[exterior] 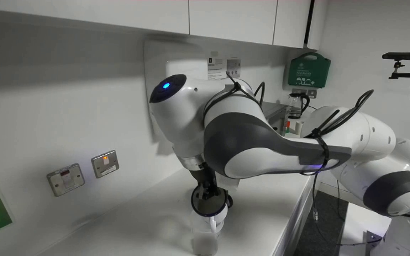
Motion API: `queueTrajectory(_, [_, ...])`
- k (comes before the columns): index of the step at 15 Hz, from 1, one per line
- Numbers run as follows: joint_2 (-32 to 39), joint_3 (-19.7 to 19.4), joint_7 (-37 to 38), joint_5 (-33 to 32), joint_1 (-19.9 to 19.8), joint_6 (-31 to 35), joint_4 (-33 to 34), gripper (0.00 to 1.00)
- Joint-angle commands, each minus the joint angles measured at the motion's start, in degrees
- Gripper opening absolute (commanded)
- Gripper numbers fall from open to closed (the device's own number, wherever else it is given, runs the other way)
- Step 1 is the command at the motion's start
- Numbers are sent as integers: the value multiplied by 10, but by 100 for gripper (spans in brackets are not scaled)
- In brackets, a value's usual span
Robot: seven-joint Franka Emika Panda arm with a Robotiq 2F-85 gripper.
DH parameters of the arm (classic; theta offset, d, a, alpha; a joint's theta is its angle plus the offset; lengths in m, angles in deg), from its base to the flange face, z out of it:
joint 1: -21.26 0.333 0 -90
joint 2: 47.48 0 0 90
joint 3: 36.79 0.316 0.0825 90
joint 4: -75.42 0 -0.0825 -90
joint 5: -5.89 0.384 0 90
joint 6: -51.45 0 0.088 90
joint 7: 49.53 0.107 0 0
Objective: Pour the contents in the white mug into the cup.
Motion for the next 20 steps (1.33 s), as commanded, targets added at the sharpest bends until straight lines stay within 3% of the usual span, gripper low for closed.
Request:
queueTrajectory(1, [-16, 19, 43, 35, -25, 2, 0, 1])
queueTrajectory(9, [-12, 44, 115, 84, -61, 27, 0, 1])
queueTrajectory(20, [-9, 73, 213, 126, -80, 78, 0, 1])
